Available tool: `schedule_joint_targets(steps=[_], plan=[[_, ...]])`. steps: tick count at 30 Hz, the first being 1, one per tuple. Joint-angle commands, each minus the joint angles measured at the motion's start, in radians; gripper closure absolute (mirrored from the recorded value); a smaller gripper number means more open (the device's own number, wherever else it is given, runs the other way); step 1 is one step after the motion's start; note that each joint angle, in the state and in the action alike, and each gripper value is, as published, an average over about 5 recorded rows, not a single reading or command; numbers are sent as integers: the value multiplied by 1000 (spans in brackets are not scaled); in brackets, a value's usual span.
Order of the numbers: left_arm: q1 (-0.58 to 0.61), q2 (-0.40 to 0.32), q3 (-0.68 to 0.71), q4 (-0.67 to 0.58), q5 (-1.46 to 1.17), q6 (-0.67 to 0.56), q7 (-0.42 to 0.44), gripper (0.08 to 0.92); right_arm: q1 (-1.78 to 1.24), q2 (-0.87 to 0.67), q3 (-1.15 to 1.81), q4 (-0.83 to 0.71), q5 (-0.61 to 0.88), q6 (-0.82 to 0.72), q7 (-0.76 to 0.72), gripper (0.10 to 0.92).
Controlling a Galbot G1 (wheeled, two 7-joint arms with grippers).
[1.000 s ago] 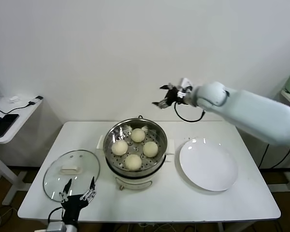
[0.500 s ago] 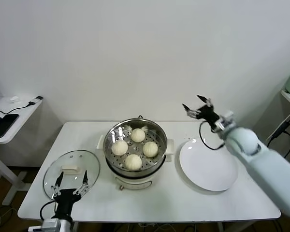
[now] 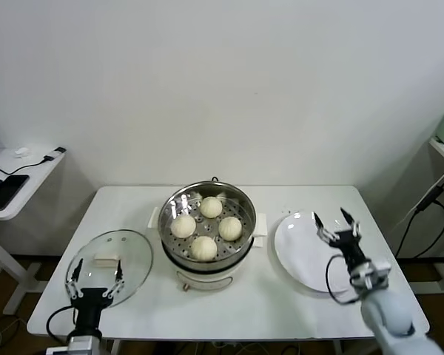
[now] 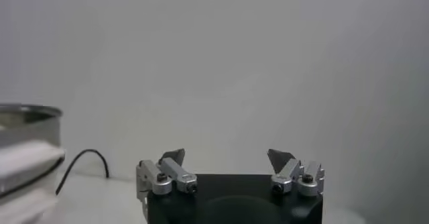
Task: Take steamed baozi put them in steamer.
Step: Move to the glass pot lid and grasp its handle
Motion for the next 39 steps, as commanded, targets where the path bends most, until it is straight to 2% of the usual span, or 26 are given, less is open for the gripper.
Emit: schedule_joint_targets(steps=[1, 8, 14, 24, 39], plan=[[6, 104, -12, 109, 524, -2, -185, 177, -209, 200, 128, 14, -137, 90, 10, 203], [-10, 215, -19, 251, 925, 92, -232, 177, -197, 206, 104, 26, -186, 24, 33, 203], [-122, 222, 0, 408, 1021, 105, -279, 177, -184, 211, 85, 28, -200, -12, 43, 203], [-275, 228, 33, 554, 1040, 75, -286, 177, -188, 224, 82, 43, -206, -28, 49, 203], [-391, 242, 80, 671, 1006, 57, -283, 177, -209, 242, 98, 76, -227, -32, 52, 203]])
